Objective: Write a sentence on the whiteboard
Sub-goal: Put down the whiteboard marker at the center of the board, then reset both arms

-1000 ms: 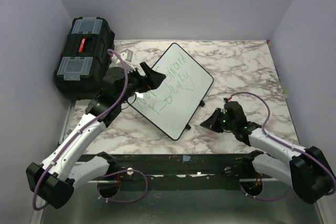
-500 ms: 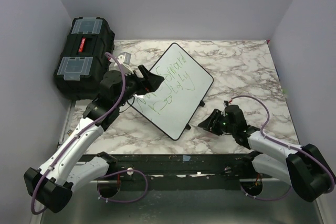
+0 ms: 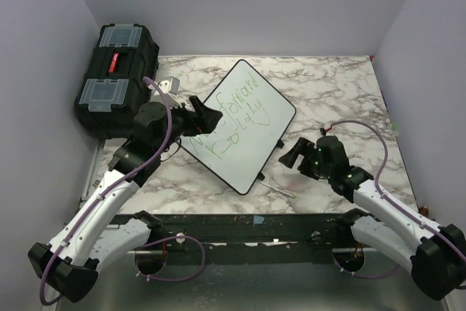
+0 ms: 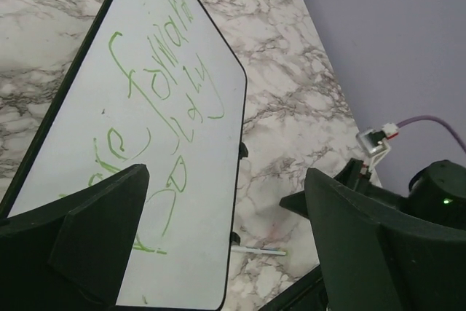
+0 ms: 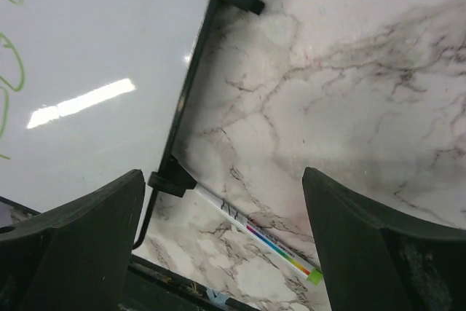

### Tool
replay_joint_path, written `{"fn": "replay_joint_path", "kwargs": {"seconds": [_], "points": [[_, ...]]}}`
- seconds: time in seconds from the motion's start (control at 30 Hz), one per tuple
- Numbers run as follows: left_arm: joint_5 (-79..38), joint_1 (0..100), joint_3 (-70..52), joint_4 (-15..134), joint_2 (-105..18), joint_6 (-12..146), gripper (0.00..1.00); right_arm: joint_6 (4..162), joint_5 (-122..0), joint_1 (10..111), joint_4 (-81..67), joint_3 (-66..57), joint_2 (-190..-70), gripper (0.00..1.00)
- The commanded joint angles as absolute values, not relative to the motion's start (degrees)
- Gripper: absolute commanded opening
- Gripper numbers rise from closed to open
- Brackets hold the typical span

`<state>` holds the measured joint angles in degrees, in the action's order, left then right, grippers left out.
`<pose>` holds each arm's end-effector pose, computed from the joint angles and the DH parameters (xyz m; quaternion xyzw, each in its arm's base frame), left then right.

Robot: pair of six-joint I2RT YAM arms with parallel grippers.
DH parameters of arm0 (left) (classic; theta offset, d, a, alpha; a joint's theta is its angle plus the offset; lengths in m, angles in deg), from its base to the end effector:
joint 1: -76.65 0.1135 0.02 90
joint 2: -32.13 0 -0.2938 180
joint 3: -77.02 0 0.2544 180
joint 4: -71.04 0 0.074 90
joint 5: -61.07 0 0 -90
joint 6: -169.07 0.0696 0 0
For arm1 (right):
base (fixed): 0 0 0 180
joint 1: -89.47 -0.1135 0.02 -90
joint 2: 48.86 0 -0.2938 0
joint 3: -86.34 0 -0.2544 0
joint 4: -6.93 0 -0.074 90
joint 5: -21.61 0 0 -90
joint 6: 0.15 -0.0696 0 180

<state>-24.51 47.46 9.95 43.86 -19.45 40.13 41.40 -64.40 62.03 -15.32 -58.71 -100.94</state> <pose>0.1921 -0.1134 0.3826 -0.0416 0.7741 -0.3782 0.5059 0.1694 0.0934 0.1793 0.1501 0.8910 0.2875 0.3176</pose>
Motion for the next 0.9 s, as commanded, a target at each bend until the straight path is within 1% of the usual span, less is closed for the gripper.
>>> {"fn": "replay_joint_path", "kwargs": {"seconds": [0.0,0.1,0.43,0.6,0.87], "points": [[-28.49,47.98,9.35,39.41,-16.21,47.50,0.92,48.24,-73.48,61.71,-27.85,-50.40,-97.63,0.92],[-31.04,48.17,9.09,37.30,-14.62,51.12,0.98,51.51,-75.58,61.72,-31.12,-46.01,-95.73,0.92],[-35.61,48.70,10.23,33.26,-10.20,61.24,0.98,54.78,-77.69,61.71,-30.55,-35.00,-91.51,0.92],[-37.49,48.79,13.25,34.57,-6.53,64.48,0.99,57.04,-79.50,61.73,-28.04,-35.31,-87.52,0.93],[-38.99,48.88,21.82,42.06,1.03,68.18,0.98,55.44,-83.83,61.70,-27.81,-37.69,-82.04,0.93]]}}
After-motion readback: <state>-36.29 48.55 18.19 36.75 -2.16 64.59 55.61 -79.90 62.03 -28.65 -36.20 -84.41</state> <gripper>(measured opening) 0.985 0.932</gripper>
